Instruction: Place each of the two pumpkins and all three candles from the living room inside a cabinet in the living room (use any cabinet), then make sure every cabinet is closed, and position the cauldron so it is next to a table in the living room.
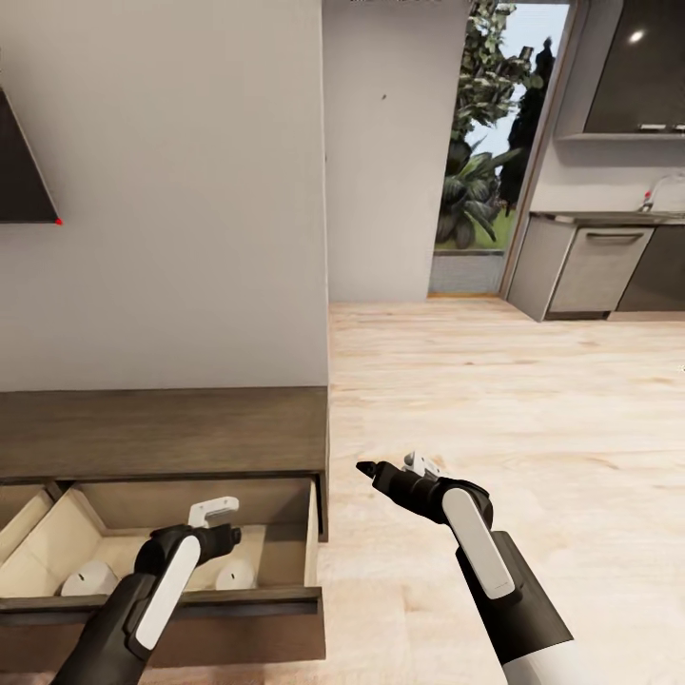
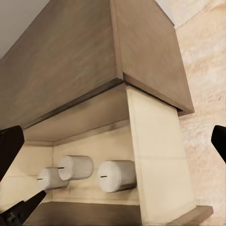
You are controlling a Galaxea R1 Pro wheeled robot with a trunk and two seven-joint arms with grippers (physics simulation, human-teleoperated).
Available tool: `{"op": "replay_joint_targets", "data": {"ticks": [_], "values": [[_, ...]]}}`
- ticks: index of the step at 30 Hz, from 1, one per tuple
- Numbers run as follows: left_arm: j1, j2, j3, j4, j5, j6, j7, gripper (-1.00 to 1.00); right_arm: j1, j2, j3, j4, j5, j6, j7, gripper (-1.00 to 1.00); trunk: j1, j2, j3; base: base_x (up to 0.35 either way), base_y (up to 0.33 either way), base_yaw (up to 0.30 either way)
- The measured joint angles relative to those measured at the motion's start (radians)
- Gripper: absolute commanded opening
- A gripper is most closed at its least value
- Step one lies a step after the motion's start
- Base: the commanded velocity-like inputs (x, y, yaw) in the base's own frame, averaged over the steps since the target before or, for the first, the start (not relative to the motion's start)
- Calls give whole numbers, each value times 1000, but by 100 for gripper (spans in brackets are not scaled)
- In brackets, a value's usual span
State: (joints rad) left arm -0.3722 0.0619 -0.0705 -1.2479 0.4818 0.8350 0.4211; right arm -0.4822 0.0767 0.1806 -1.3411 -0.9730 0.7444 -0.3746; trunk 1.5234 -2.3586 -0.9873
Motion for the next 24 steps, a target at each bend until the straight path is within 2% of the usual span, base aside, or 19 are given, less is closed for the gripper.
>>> {"op": "replay_joint_targets", "data": {"ticks": [8,14,21,24], "values": [[0,0,5,-1,0,1,0,100,0,0,0,-1,0,0,0,100,-31,56,25,-41,0,0],[0,0,5,-1,0,1,0,100,0,0,0,0,0,0,0,100,-54,98,44,-200,0,0],[0,0,7,-21,0,3,0,100,0,0,0,0,0,1,0,100,-81,147,66,-32,0,0],[-3,7,-10,-37,9,13,4,100,-17,6,6,-17,-15,-16,-17,100,-81,147,66,0,0,0]]}}
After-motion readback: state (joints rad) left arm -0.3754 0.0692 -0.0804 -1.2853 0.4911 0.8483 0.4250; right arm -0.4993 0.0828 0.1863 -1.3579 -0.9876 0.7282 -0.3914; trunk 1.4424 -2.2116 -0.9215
